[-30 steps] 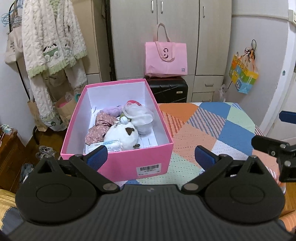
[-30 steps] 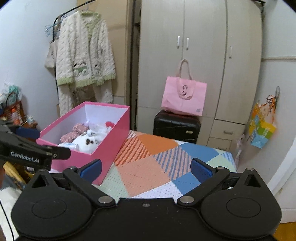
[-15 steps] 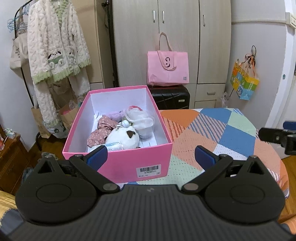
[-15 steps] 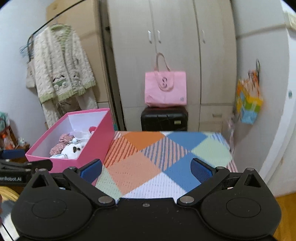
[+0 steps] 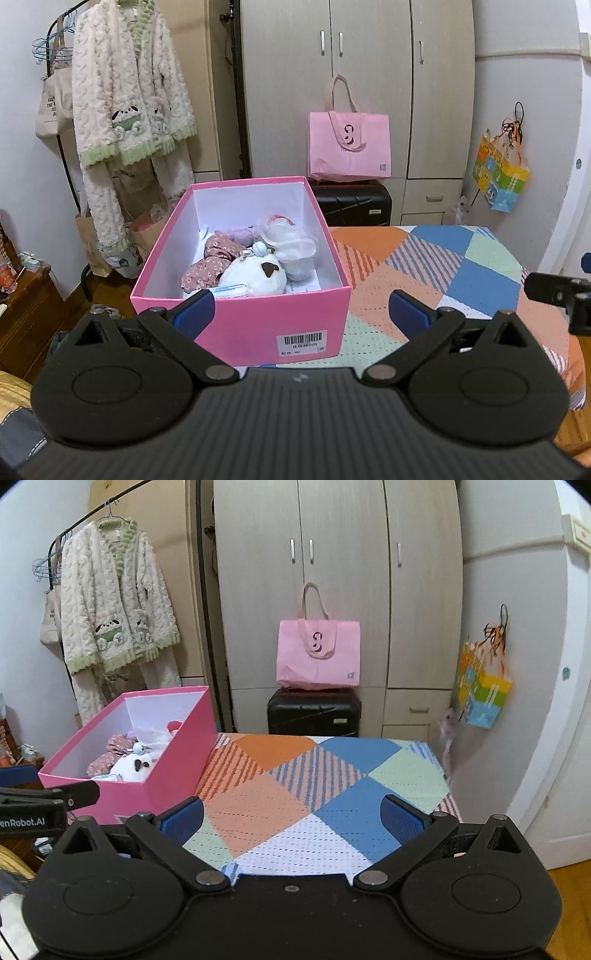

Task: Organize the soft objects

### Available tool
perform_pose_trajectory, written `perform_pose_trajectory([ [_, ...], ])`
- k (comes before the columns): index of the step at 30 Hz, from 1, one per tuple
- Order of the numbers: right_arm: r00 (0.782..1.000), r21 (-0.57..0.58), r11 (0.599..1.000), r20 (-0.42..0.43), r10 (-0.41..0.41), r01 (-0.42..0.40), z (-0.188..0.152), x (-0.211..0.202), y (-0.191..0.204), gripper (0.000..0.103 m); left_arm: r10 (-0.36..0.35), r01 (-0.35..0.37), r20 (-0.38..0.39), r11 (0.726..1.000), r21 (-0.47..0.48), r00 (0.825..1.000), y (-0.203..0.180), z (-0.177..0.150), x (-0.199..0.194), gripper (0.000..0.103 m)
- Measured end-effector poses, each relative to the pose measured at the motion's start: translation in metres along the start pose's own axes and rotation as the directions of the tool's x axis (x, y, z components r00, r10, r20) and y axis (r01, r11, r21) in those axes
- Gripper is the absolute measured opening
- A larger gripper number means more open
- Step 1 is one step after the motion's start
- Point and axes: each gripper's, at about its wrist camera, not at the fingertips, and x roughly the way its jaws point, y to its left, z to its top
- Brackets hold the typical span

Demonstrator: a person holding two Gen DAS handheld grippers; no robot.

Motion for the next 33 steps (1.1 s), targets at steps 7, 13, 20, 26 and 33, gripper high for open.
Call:
perform_pose_trajectory([
  [7,0.998,-0.012,0.998,0.008,-0.055,0.055,0.0,-0.002,0.006,0.103,0.017,-0.016,0.017,0.999,-0.044,1.0,0.004,-0.004,0.001,0.102],
  [13,0.996,-0.028,0.996,0.014,-0.086,0.086,-0.001,-0.002,0.011,0.103,0.012,-0.012,0.015,0.999,-0.04,1.0,0.006,-0.004,0.003,0.102],
  [20,0.996,-0.032,0.995,0.009,-0.09,0.091,0.0,0.0,0.012,0.103,0.01,-0.01,0.005,1.0,-0.025,1.0,0.004,-0.005,0.004,0.102],
  [26,0.995,-0.033,0.994,0.008,-0.103,0.103,-0.001,0.001,0.014,0.103,0.006,-0.006,0.0,1.0,-0.03,1.0,0.004,-0.005,0.005,0.102],
  [33,0.994,-0.034,0.994,0.009,-0.107,0.107,0.0,0.002,0.016,0.103,0.01,-0.01,0.001,1.0,-0.029,1.0,0.005,-0.005,0.004,0.103],
])
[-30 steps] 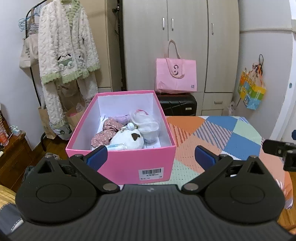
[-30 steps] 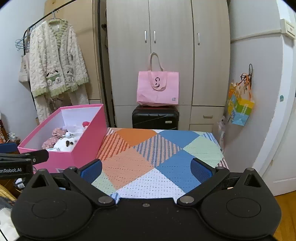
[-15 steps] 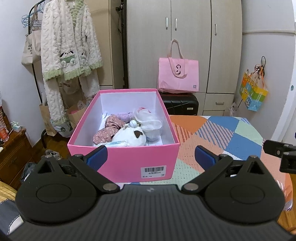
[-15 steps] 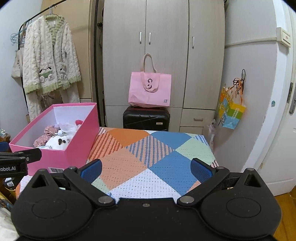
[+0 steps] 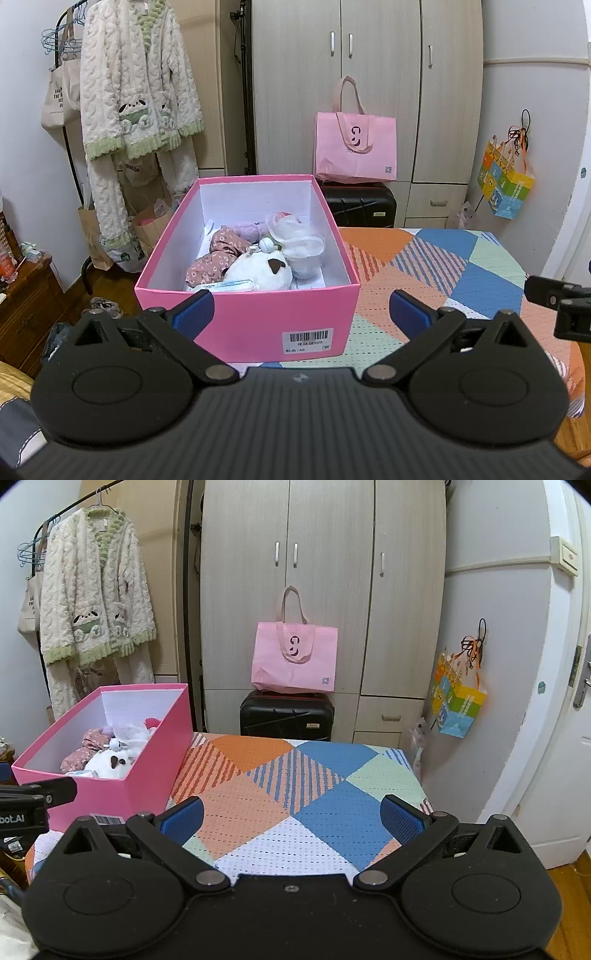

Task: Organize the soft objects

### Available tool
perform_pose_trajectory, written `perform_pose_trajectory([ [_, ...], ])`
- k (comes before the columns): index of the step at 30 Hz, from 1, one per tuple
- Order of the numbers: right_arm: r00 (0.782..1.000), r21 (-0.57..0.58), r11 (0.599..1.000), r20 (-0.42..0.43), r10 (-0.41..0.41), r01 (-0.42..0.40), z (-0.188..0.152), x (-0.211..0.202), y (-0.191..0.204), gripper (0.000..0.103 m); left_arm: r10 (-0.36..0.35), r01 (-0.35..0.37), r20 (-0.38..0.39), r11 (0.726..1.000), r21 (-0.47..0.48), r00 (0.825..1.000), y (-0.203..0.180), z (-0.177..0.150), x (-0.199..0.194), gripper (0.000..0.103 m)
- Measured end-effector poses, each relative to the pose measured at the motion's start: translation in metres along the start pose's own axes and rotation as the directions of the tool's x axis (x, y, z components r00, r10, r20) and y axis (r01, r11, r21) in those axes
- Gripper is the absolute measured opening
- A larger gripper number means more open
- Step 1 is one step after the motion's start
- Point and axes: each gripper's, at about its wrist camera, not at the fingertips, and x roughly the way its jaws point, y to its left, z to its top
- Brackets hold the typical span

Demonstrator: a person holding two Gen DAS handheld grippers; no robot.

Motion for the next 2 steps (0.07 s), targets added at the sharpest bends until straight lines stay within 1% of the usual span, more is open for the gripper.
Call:
perform_pose_trajectory([
  [2,1.0,0.001,1.0,0.0,0.0,0.0,0.0,0.0,-0.0001,0.103,0.0,-0.001,0.001,1.0,0.004,1.0,-0.0007,-0.0001,-0.0006,0.103],
])
